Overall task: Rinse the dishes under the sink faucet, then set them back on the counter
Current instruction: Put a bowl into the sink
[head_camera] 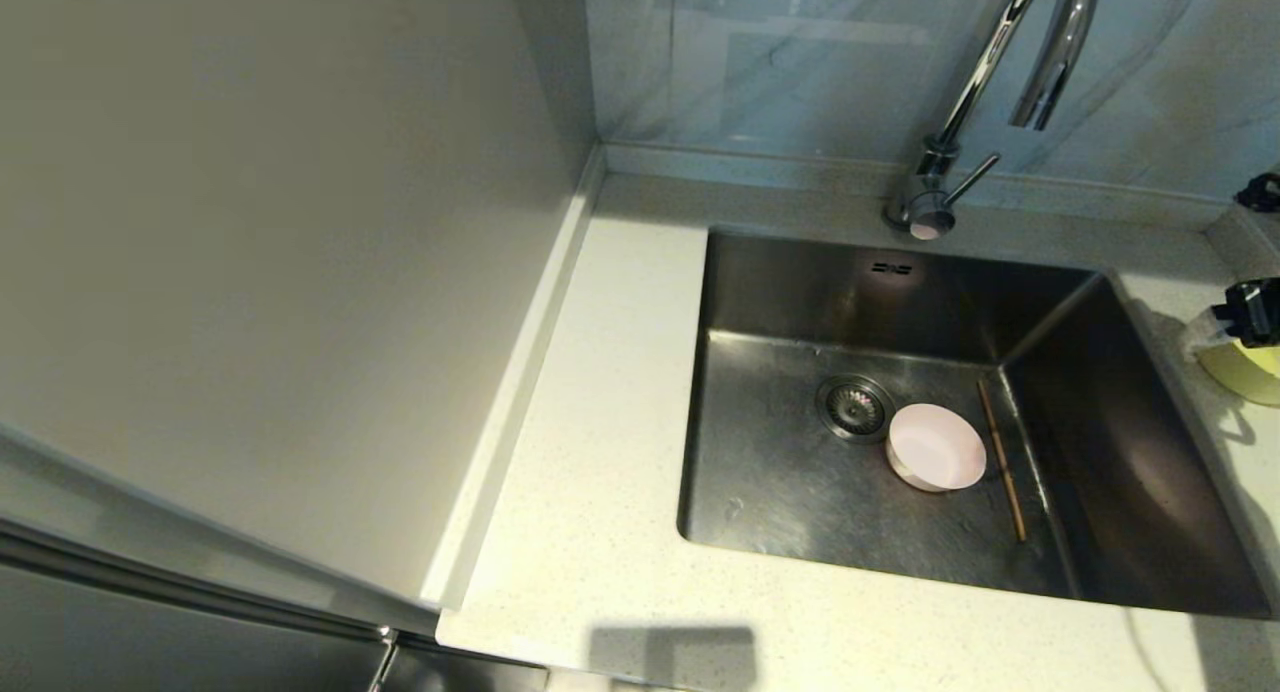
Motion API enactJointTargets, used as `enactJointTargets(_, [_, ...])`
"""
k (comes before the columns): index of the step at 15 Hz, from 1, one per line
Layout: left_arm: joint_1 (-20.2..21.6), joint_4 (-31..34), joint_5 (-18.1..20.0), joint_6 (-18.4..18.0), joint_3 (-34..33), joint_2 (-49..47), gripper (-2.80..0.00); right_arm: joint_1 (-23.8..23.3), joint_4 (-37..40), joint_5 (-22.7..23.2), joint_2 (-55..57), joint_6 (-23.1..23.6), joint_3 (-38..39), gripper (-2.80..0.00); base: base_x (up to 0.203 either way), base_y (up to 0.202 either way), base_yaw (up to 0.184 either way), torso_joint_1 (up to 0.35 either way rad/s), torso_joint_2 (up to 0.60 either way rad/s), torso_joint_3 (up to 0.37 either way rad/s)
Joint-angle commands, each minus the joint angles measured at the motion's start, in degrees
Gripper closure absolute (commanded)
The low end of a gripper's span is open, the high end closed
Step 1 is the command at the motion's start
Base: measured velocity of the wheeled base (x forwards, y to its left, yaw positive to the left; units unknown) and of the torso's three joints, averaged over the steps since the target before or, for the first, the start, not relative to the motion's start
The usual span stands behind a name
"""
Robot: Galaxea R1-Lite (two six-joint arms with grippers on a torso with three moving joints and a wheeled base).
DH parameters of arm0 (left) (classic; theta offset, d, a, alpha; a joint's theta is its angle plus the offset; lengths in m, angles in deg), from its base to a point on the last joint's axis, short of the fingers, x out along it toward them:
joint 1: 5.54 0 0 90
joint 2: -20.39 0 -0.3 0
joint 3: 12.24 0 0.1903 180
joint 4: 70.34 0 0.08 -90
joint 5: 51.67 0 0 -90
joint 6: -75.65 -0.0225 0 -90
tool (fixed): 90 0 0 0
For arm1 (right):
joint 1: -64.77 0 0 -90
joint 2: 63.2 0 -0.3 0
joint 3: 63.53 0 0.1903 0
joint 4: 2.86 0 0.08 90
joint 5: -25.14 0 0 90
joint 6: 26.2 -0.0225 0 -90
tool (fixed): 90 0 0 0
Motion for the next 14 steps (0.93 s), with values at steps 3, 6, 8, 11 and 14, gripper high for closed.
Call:
enactJointTargets(3, [0.0,0.0,0.0,0.0,0.0,0.2,0.0,0.0,-2.6,-3.2,6.4,0.7,-3.7,-2.8,0.0,0.0,0.0,0.0,0.0,0.0])
enactJointTargets(6, [0.0,0.0,0.0,0.0,0.0,0.2,0.0,-0.1,-2.7,-4.6,9.8,1.2,-7.6,-2.8,0.0,0.0,0.0,0.0,0.0,0.0])
enactJointTargets(8, [0.0,0.0,0.0,0.0,0.0,0.2,0.0,-0.4,-2.8,-5.3,11.5,1.5,-9.1,-2.8,0.0,0.0,0.0,0.0,0.0,0.0])
enactJointTargets(11, [0.0,0.0,0.0,0.0,0.0,0.2,0.0,-0.8,-2.7,-5.7,12.7,1.6,-10.4,-2.8,0.0,0.0,0.0,0.0,0.0,0.0])
enactJointTargets(14, [0.0,0.0,0.0,0.0,0.0,0.2,0.0,-1.3,-2.6,-5.7,12.8,1.8,-10.3,-2.8,0.0,0.0,0.0,0.0,0.0,0.0])
